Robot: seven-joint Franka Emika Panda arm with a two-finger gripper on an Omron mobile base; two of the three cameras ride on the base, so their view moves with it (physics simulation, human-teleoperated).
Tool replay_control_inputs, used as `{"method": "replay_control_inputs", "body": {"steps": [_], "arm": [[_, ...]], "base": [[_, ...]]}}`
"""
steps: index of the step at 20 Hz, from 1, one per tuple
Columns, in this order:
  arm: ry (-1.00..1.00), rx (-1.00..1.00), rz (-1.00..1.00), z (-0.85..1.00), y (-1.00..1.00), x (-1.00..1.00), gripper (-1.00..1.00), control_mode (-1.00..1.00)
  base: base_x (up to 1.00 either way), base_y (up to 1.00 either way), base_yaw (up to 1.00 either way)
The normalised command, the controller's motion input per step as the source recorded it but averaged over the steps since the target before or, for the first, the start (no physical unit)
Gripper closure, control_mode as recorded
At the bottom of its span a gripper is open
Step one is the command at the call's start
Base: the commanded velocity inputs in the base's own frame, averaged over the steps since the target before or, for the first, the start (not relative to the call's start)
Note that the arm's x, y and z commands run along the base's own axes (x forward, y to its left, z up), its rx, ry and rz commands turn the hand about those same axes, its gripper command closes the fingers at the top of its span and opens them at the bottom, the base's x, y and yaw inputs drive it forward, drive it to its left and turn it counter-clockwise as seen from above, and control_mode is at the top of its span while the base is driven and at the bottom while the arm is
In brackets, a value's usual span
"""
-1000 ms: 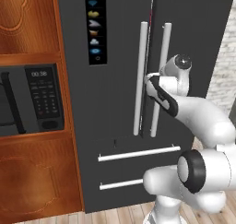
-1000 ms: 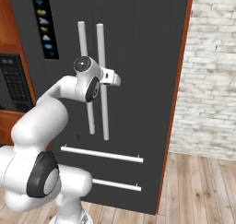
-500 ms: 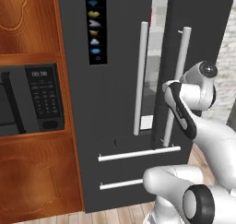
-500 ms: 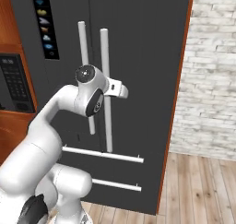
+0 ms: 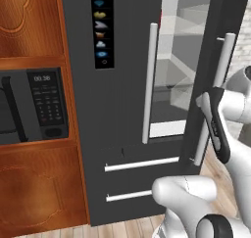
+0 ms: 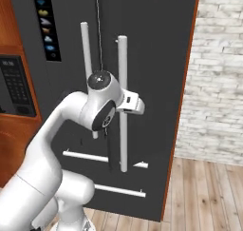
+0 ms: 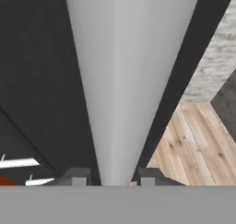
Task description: Open the fridge, grab two sodas, and place both sodas inside the bowl with ice on the dining counter.
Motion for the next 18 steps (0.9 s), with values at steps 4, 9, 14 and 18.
{"method": "replay_control_inputs", "body": {"steps": [4,9,14,18], "arm": [[0.13,-0.02,-0.02,0.00,-0.05,-0.97,-1.00,-1.00],[0.14,-0.08,-0.01,0.00,0.23,-0.83,-1.00,-1.00],[0.09,-0.17,0.00,0.16,0.87,-0.22,-1.00,-1.00],[0.12,-0.22,0.01,0.28,0.97,0.10,-1.00,-1.00]], "base": [[0.00,0.00,0.00],[0.00,0.00,0.00],[0.00,0.00,0.00],[0.00,0.00,0.00]]}}
